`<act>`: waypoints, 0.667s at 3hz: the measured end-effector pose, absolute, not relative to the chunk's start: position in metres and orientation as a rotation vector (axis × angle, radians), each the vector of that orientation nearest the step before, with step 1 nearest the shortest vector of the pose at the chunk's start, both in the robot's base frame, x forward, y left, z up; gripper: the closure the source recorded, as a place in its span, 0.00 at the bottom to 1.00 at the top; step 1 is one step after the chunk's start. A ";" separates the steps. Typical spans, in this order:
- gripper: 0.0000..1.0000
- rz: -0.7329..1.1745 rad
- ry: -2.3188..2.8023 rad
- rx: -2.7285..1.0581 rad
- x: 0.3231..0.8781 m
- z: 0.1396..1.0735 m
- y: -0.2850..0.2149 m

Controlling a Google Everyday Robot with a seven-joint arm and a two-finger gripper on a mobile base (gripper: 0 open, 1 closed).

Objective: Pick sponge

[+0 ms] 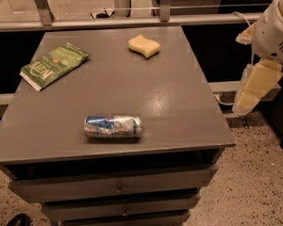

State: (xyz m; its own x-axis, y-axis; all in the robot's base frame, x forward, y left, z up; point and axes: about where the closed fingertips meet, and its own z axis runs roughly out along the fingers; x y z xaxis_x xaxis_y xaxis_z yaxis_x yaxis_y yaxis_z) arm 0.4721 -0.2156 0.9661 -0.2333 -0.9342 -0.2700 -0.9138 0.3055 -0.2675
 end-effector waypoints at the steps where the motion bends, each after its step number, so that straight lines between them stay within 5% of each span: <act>1: 0.00 0.037 2.119 -1.533 0.555 0.948 -0.201; 2: 0.00 0.166 2.045 -1.422 0.625 0.933 -0.182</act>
Offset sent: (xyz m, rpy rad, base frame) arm 0.2082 0.0437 -0.0402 0.4303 -0.1298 -0.0402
